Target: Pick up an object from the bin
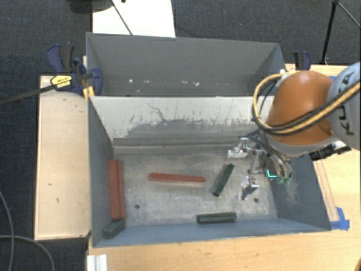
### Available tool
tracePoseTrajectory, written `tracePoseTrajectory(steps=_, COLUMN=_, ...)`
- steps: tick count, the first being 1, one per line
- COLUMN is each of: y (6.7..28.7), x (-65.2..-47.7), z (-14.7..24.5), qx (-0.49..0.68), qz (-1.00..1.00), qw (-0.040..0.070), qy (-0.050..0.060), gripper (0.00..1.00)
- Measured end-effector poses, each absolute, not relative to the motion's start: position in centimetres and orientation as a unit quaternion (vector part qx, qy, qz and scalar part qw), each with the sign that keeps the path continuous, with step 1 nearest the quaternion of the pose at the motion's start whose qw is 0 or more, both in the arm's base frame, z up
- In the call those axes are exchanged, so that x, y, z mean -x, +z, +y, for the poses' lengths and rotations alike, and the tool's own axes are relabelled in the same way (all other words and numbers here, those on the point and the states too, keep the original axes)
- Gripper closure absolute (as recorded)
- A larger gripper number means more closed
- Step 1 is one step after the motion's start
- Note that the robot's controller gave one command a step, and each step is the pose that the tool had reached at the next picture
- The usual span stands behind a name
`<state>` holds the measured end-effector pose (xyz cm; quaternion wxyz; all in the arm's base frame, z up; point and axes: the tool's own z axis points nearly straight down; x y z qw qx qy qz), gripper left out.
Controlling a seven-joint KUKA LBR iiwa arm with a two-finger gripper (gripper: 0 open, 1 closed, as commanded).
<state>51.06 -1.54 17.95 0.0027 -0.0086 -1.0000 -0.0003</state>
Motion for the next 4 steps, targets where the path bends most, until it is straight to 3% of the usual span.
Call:
tracePoseTrajectory(steps=1, y=18.3, x=-51.2, z=-1.5, qx=0.008, qz=-1.0, qw=-0.001, qy=0.0, gripper=0.0)
tracePoseTrajectory(steps=2, y=15.8, x=-52.3, z=-2.0, qx=-0.053, qz=-0.999, qw=-0.004, qy=0.0, gripper=0.0)
tracePoseTrajectory(steps=3, y=12.7, x=-54.0, z=-2.9, qx=-0.184, qz=-0.983, qw=0.001, qy=-0.001, gripper=0.0)
tracePoseTrajectory(steps=4, y=13.5, x=-55.0, z=-2.8, qx=-0.279, qz=-0.96, qw=-0.003, qy=0.0, gripper=0.0)
